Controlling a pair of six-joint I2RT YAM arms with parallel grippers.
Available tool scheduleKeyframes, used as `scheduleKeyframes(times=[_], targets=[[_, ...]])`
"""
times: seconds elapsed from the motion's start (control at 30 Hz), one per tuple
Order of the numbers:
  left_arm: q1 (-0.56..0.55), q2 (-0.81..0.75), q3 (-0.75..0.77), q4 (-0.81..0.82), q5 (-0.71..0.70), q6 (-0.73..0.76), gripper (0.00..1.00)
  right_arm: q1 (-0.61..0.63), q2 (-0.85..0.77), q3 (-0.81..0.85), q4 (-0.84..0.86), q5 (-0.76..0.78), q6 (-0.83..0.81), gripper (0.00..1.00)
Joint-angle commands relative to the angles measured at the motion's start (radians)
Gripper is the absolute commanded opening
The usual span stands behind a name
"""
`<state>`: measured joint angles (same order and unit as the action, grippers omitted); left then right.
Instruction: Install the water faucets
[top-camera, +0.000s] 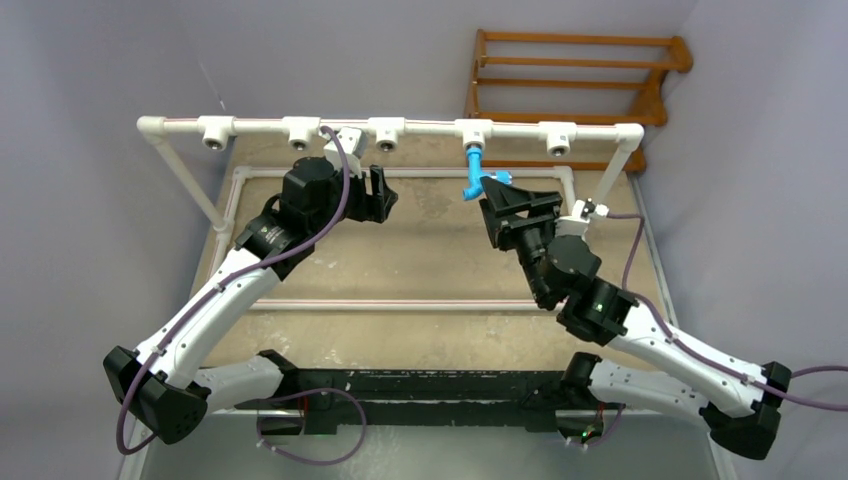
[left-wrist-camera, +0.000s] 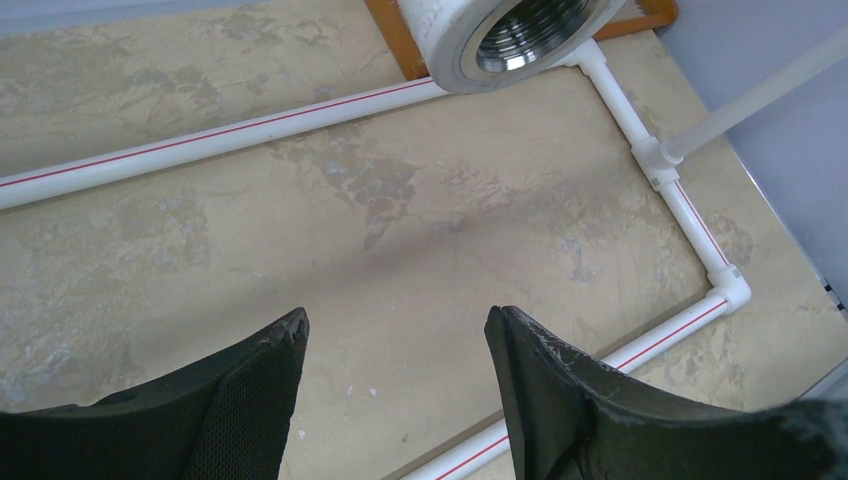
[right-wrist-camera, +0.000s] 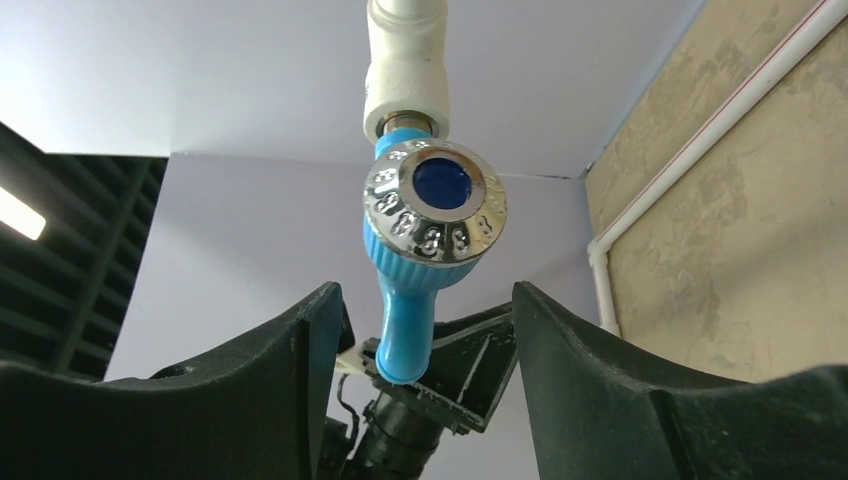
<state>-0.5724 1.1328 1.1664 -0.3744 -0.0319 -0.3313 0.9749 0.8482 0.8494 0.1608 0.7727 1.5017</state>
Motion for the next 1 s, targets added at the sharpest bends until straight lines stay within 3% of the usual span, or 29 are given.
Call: scheduleKeyframes(times=[0.0,0.13,0.3,0.47,0.73,0.97], targets=[[-0.005,-0.019,-0.004,0.034,0.009,-0.014,0.65,-0.003,-0.050,-0.001,-0.012,-0.015,-0.127,0.66],[-0.005,-0.019,-0.004,0.035,0.009,-0.014,0.65,-0.002,-0.106,0.015,-0.079,-0.067,-0.306,0.67],[-0.005,-0.018,-0.002,0.035,0.017,-0.015,0.65,-0.003,-0.157,0.123,-0.319,-0.063,-0.504,0.68],[-0.005,-0.015,-0.001,0.032,0.025,-0.015,0.65,-0.004,-0.175,0.243,-0.435,-0.078,-0.825,0.67],[-0.003,-0.007,-0.001,0.031,0.022,-0.012,0.65,-0.004,-0.009,0.395,-0.472,-0.100,-1.475,0.65],[-0.003,-0.016,-0.004,0.034,0.006,-0.005,0.65,-0.003,0.012,0.331,-0.211,-0.159,-1.963,0.62]])
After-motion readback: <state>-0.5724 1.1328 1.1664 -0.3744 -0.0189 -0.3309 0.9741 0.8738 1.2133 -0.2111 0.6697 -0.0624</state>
